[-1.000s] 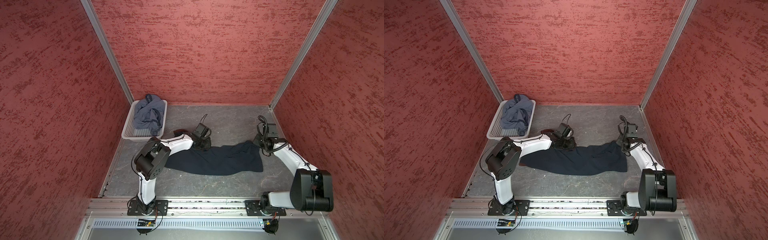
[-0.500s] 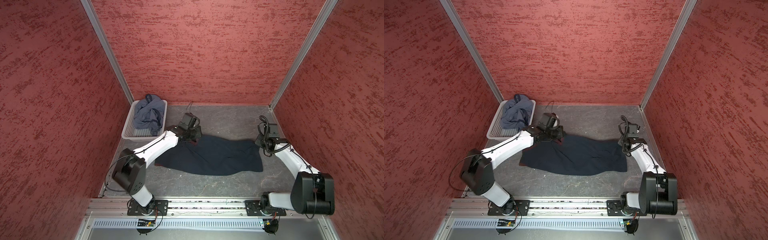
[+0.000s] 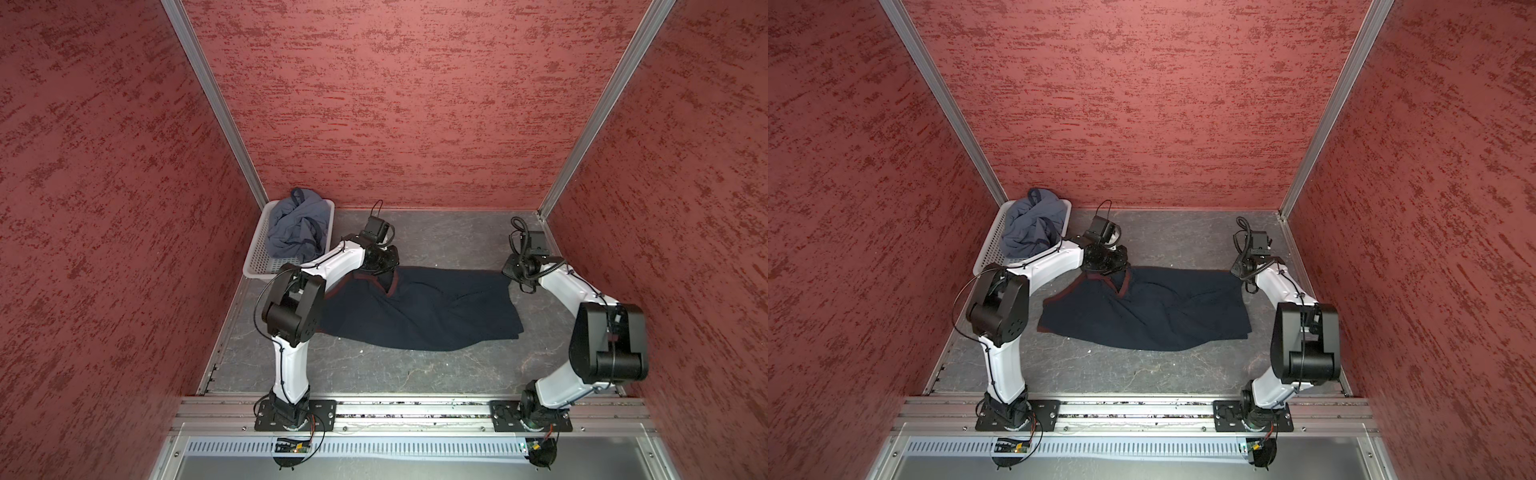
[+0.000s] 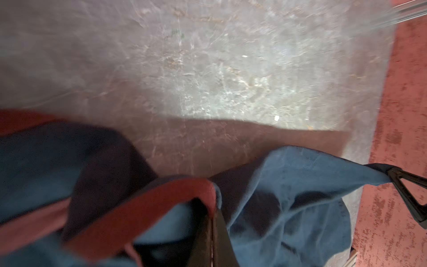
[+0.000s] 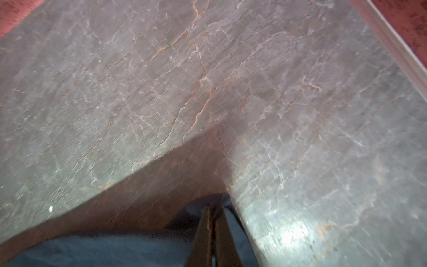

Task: Fold and stack tank tops
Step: Smooth out the tank top at the center of the table.

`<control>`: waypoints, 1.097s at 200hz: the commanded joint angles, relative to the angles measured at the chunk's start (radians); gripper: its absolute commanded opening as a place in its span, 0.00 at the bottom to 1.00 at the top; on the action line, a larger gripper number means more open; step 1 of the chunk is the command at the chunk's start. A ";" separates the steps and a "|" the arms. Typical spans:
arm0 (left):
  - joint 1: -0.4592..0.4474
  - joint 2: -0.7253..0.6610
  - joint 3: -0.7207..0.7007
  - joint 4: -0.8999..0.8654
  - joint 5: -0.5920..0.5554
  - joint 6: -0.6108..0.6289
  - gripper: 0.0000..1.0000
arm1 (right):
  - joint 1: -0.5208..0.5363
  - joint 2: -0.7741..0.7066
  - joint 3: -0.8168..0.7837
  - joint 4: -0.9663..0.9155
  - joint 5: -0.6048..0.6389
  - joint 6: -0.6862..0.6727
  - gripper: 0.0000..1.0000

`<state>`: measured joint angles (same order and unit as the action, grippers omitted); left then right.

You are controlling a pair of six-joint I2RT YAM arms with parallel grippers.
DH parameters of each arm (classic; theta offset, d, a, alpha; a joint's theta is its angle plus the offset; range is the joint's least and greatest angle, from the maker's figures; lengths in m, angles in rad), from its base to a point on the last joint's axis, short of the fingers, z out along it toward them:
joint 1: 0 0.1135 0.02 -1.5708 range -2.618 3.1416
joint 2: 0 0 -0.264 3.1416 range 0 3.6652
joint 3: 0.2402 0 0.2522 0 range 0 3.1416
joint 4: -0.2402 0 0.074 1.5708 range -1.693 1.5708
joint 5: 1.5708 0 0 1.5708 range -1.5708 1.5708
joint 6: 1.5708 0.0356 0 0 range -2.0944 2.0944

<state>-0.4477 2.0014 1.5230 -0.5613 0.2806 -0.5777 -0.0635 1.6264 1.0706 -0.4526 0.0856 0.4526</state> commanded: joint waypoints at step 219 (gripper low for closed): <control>0.023 0.134 0.129 -0.069 -0.050 0.129 0.47 | -0.068 0.020 -0.071 0.138 -0.083 0.023 0.44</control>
<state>-0.4225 2.0808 1.6253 -0.6212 0.2665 -0.4725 -0.1261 1.6661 1.0016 -0.3431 0.0181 0.4637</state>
